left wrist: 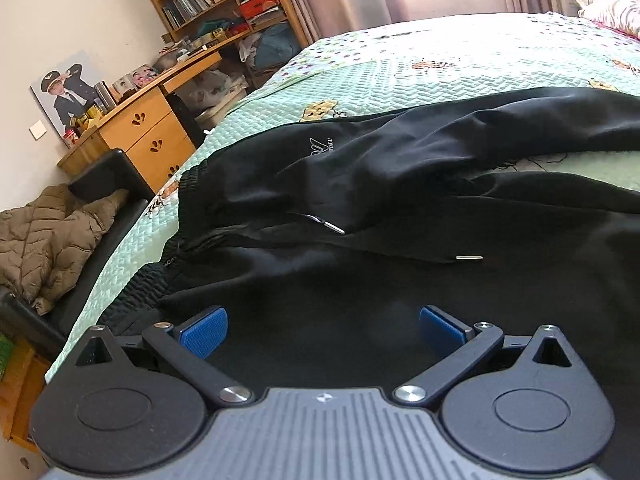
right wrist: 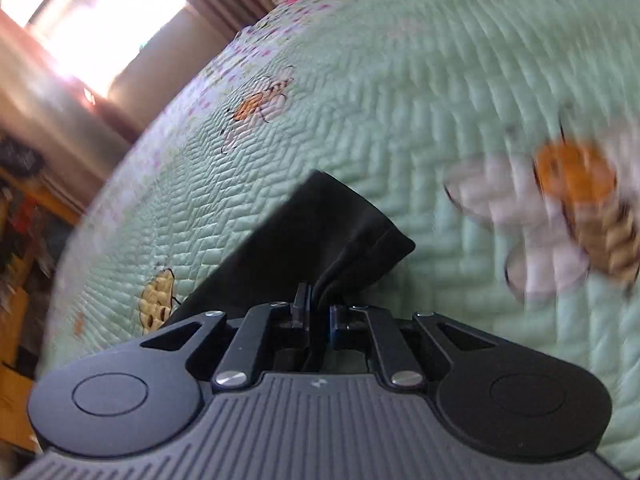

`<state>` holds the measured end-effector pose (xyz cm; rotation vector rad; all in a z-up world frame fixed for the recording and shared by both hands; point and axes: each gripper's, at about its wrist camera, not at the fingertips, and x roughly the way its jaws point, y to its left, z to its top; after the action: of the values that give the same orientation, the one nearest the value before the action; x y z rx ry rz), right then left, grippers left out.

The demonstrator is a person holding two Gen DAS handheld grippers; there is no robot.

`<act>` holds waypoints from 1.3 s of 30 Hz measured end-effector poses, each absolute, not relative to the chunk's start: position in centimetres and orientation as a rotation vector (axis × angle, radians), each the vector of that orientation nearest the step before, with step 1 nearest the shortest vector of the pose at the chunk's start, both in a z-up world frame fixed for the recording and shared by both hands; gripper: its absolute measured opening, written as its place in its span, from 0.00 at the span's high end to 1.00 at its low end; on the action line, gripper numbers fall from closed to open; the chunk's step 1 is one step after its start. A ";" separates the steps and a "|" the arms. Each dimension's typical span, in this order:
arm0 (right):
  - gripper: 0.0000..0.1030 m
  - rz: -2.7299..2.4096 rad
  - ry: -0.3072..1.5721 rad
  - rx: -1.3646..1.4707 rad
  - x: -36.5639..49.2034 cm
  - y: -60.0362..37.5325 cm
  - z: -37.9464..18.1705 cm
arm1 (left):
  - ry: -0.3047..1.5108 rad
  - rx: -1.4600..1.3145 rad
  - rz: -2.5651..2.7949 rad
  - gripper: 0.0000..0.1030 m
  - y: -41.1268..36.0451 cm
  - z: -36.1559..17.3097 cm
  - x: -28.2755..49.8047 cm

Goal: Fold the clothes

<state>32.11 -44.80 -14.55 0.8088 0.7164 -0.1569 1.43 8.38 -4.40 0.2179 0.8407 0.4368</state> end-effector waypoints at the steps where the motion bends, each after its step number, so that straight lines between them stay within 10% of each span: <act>1: 0.90 -0.149 0.706 0.840 31.8 -45.1 -14.7 | 0.844 0.218 0.441 0.01 8.3 -4.4 1.5; 21: 0.62 -0.349 0.568 1.241 25.5 -50.2 -13.7 | 0.712 0.106 0.536 0.01 13.0 -1.3 -1.2; 28: 0.35 0.253 0.589 0.972 20.0 -34.9 -8.8 | 0.578 -0.121 0.564 0.01 23.5 1.7 0.8; 39: 0.34 0.828 0.704 0.478 17.0 -5.2 -12.8 | 0.742 -0.478 0.451 0.01 41.5 -1.2 10.0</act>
<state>17.03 -5.16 -12.83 0.4783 0.7042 0.8285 9.99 41.49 -1.19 -0.4780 0.7420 0.4515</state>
